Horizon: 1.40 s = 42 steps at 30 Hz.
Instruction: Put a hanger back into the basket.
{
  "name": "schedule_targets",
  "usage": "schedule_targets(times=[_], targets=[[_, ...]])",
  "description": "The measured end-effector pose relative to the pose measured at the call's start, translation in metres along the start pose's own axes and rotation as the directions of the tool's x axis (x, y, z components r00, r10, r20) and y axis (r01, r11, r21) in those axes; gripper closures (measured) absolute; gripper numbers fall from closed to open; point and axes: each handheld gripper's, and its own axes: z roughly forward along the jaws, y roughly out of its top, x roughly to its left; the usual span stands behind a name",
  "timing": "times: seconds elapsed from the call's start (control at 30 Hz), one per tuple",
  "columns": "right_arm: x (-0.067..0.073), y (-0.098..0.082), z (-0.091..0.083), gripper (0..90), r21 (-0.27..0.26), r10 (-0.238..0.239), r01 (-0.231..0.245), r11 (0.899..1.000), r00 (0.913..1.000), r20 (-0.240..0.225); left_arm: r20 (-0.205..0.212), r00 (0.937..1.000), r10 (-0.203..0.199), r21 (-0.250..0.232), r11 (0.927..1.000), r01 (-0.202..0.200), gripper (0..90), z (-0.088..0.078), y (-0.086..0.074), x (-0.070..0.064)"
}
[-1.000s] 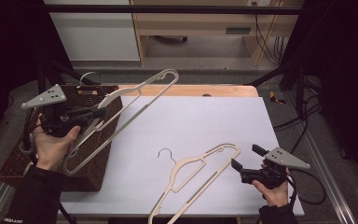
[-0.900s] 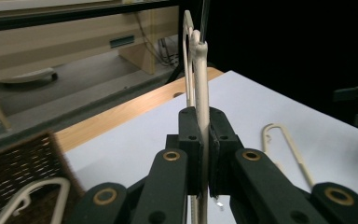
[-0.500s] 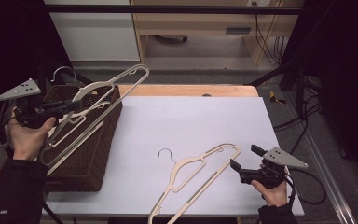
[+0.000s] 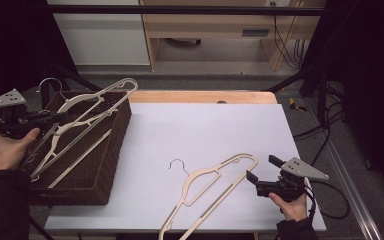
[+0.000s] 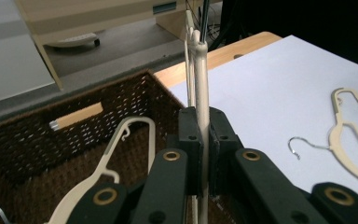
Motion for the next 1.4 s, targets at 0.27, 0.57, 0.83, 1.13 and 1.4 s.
schedule_targets(times=[0.27,0.57,0.83,1.13,1.4], targets=[[-0.001,0.0,-0.001,4.7,-0.005,0.003,-0.003,1.0,1.0,0.0,-0.03,0.9989,-0.035,0.038,0.9986,0.036,86.0,-0.006,-0.019,0.022],[-0.002,0.0,-0.001,4.7,-0.006,0.0,0.0,1.0,1.0,0.002,-0.039,0.9977,-0.055,0.062,0.9964,0.058,86.0,-0.004,-0.035,0.031],[-0.001,0.0,-0.001,4.7,-0.003,0.0,0.0,1.0,1.0,0.002,-0.047,0.9969,-0.063,0.131,0.989,0.068,86.1,0.016,-0.052,0.028],[0.0,0.0,0.0,4.6,0.002,-0.001,0.001,1.0,1.0,0.0,-0.046,0.9922,-0.116,0.2,0.9721,0.123,86.0,0.041,-0.079,0.028],[0.001,0.001,0.001,4.6,-0.001,-0.003,0.003,1.0,1.0,0.0,-0.148,0.9744,-0.169,0.229,0.9528,0.2,83.2,0.044,-0.086,0.033]])
